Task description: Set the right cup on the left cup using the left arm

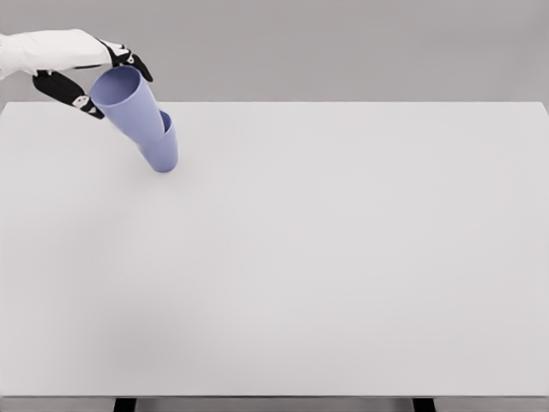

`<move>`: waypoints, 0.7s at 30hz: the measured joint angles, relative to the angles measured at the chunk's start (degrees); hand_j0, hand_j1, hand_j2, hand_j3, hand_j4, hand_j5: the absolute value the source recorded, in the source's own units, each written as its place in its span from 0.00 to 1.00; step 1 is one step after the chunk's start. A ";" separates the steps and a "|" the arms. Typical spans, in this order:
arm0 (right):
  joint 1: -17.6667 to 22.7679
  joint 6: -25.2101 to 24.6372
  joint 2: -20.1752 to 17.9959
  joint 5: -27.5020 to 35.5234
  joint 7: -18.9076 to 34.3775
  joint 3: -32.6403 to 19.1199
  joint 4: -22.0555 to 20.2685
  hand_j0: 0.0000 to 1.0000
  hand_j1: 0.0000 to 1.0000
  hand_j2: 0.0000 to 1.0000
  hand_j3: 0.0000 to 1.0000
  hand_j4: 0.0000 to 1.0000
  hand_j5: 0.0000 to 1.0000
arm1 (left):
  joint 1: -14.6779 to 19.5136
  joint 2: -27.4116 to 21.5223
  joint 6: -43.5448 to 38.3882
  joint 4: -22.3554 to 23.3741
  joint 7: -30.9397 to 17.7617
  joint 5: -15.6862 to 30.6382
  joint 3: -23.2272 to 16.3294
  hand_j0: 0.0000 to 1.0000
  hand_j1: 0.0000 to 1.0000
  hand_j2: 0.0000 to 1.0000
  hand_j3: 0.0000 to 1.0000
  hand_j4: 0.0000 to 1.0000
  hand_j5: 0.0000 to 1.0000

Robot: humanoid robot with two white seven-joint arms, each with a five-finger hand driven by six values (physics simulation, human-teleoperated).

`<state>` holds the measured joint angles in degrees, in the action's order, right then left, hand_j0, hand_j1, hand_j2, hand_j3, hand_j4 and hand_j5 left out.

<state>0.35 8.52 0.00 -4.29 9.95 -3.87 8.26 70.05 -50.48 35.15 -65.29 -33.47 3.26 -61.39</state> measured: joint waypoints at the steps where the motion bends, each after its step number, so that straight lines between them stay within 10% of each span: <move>1: 0.00 0.00 0.00 0.00 -0.01 0.00 0.00 1.00 1.00 1.00 1.00 1.00 1.00 | 0.09 0.39 0.00 0.63 -0.01 -0.27 -0.09 0.61 0.61 0.61 0.61 0.61 0.61; 21: 0.00 0.00 0.00 0.00 -0.02 0.00 -0.01 1.00 1.00 1.00 1.00 1.00 1.00 | 4.04 6.09 0.00 11.55 0.02 -1.87 -3.53 0.62 0.62 0.62 0.62 0.62 0.62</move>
<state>0.35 8.52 0.00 -4.29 9.93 -3.86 8.26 74.09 -44.39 35.15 -53.75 -33.45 1.39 -64.92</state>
